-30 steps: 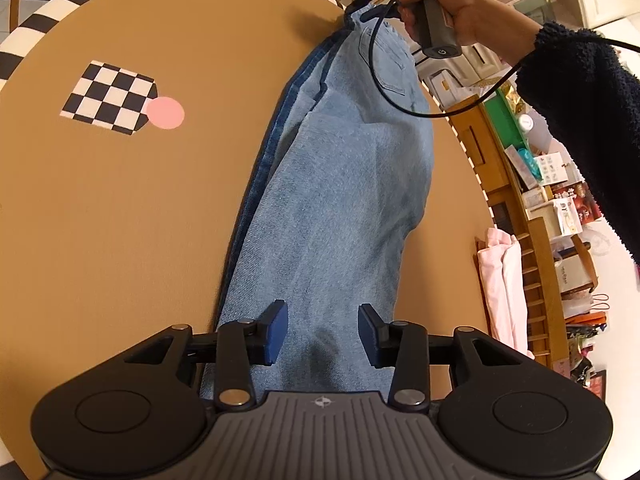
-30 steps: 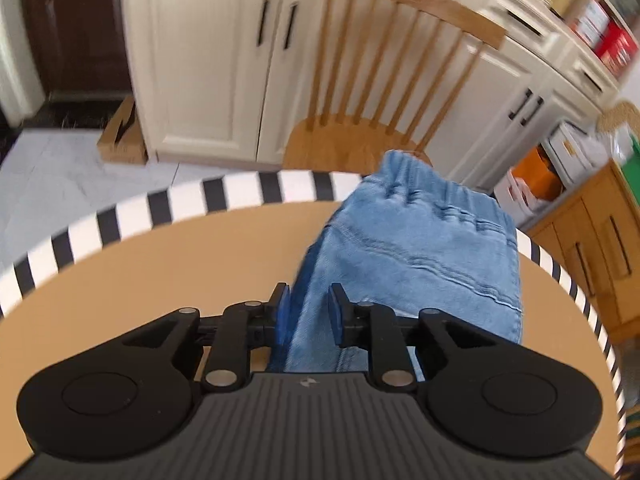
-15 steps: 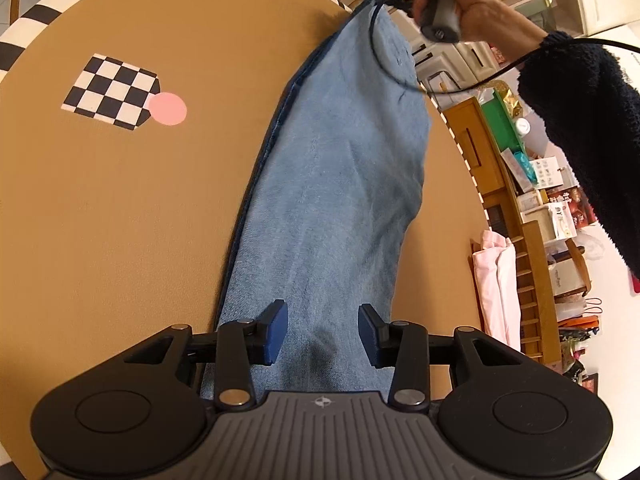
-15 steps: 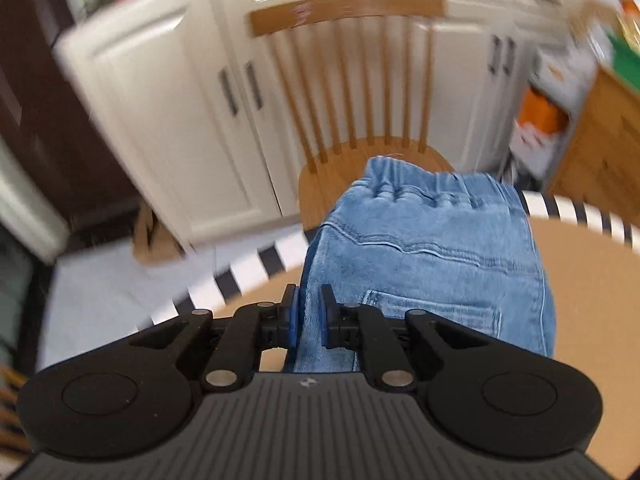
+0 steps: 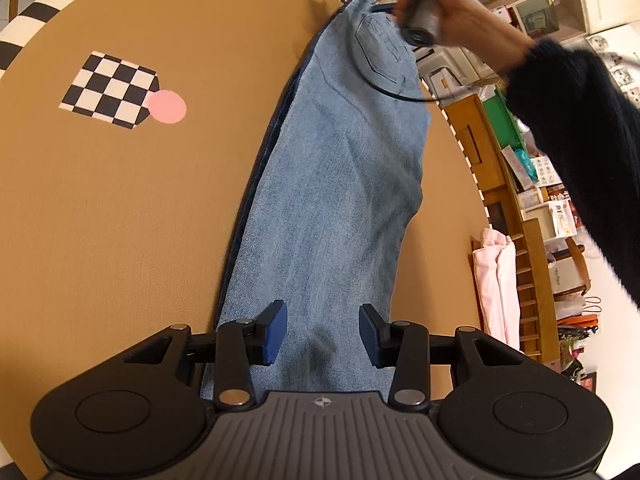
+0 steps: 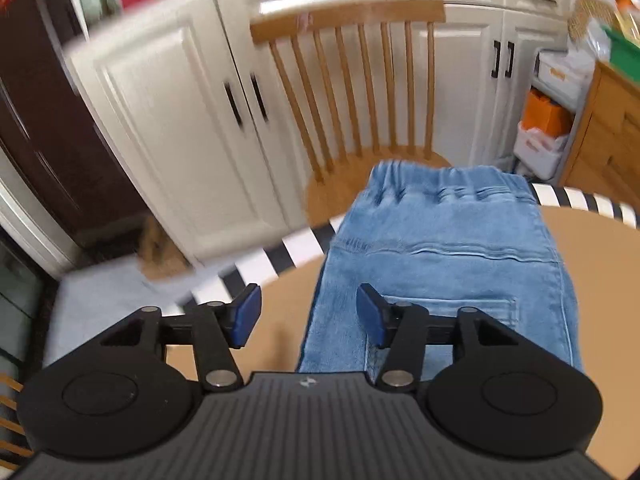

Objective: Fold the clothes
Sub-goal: 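Release the waistband with the right gripper and withdraw both grippers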

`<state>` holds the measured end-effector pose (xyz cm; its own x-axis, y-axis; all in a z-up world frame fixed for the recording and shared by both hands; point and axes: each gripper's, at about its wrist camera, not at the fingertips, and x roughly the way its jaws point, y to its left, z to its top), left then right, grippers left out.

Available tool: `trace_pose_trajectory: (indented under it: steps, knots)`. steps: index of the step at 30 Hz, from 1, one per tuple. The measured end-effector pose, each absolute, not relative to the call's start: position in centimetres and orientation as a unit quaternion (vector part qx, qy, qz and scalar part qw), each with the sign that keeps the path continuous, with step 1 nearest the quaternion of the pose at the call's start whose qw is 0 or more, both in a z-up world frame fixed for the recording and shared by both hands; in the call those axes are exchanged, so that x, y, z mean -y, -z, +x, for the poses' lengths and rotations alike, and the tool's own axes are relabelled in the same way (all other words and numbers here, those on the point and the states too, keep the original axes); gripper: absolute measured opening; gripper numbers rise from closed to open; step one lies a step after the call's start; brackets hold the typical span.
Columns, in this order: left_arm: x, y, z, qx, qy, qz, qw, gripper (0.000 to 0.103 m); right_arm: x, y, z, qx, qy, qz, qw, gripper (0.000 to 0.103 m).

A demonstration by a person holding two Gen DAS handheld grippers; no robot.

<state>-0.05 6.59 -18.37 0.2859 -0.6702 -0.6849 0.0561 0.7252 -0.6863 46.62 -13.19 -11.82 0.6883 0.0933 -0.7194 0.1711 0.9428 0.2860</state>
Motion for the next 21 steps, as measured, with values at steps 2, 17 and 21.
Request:
trace_pose_trajectory:
  steps: [2, 17, 21]
  knots:
    - [-6.9, 18.5, 0.1, -0.550, 0.240, -0.292, 0.745, 0.047, 15.5, 10.8, 44.0, -0.385, 0.002, 0.225, 0.895, 0.070]
    - [-9.5, 18.6, -2.4, -0.593, 0.273, -0.274, 0.706, 0.055, 14.3, 14.1, 6.6, -0.470, -0.090, 0.192, 0.857, 0.021]
    - [-10.5, 18.2, -6.1, -0.600, 0.295, -0.238, 0.705, 0.055, 10.9, 15.5, -2.2, -0.480, -0.050, 0.188, 0.855, 0.023]
